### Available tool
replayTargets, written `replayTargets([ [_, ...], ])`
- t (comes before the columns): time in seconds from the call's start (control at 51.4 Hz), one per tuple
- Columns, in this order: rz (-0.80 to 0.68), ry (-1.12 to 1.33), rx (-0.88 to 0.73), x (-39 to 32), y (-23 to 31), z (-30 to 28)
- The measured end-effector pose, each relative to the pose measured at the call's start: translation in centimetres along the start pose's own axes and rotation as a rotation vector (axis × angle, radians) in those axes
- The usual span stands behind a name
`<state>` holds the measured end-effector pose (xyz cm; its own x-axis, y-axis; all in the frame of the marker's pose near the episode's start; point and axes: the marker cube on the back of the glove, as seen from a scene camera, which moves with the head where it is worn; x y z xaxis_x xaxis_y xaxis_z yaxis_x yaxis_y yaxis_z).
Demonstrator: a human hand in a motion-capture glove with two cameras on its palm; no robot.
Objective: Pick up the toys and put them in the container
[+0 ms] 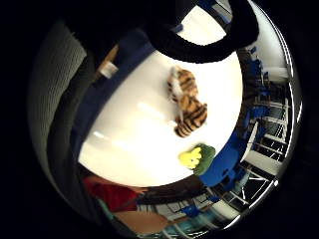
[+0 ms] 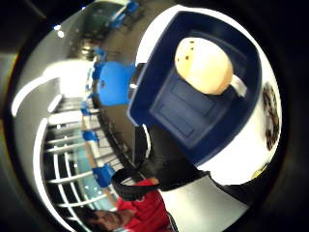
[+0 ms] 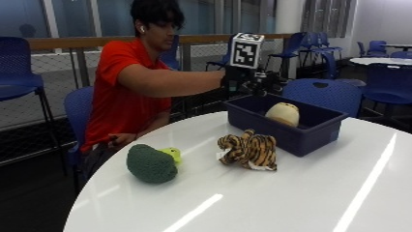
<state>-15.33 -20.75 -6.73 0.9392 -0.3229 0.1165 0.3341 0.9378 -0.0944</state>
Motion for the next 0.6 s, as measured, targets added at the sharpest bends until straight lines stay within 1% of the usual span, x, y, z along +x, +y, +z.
replayTargets([
  [0.078, 0.039, 0.015, 0.012, 2.8, 2.7, 0.3],
  [0.273, 0.239, 0.036, 0.054, 11.1, 9.1, 1.5],
  [0.448, 0.387, 0.083, 0.014, 18.2, 15.2, 3.8],
  [0.603, 0.492, 0.099, -0.018, 22.5, 19.3, 6.1],
])
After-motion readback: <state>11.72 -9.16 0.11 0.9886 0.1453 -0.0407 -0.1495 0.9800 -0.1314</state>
